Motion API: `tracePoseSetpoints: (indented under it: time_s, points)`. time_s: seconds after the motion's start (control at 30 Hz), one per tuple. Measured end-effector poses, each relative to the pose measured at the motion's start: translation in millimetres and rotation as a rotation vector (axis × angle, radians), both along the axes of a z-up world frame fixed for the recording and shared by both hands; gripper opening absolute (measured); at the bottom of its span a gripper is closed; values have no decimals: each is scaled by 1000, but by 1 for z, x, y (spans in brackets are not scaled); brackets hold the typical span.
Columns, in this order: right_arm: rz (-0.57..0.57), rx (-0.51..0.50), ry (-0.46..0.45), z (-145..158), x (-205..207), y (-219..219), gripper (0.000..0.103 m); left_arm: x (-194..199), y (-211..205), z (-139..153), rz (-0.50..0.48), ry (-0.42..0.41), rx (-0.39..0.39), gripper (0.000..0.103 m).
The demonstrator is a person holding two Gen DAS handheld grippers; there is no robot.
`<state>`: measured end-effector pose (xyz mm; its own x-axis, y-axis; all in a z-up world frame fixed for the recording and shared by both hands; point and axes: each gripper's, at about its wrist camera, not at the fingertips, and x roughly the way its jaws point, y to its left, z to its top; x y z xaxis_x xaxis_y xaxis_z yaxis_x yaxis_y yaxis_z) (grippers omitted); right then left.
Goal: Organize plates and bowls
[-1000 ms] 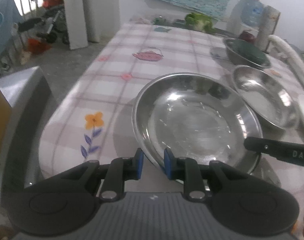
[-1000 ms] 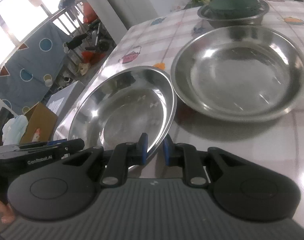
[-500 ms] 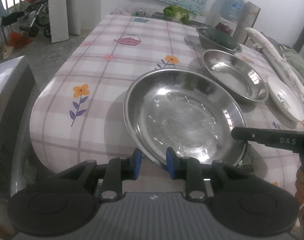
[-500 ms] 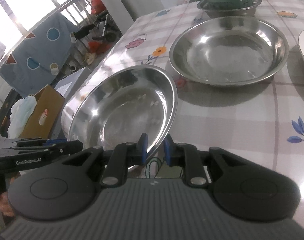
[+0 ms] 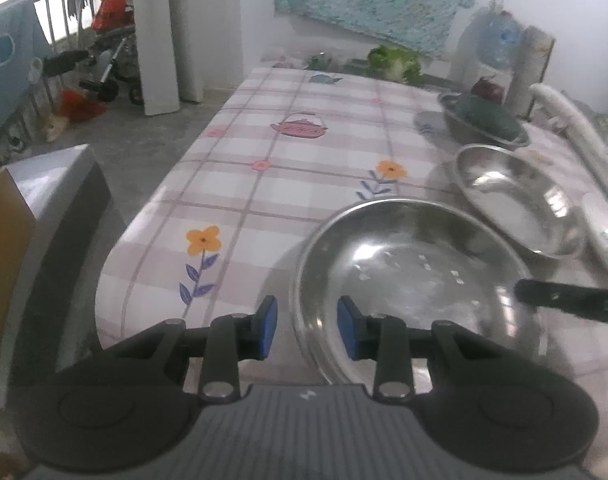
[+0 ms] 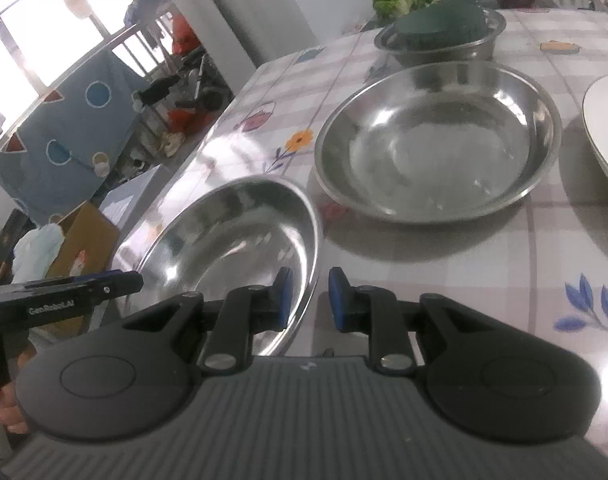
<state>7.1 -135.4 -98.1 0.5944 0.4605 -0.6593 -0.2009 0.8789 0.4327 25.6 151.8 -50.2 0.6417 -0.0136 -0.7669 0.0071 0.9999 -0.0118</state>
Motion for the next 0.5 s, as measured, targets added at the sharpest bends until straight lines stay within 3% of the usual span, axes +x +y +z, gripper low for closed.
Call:
tracePoseSetpoints:
  time_s: [0.1, 0.3, 0.5]
  points:
    - [-9, -24, -8, -3, 7, 5, 20, 11, -2, -8, 12, 17, 33, 34]
    - [-16, -29, -16, -6, 8, 12, 16, 20, -2, -21, 29, 72, 12, 34]
    - [1, -46, -18, -7, 10, 19, 12, 19, -5, -24, 39, 88, 6, 24]
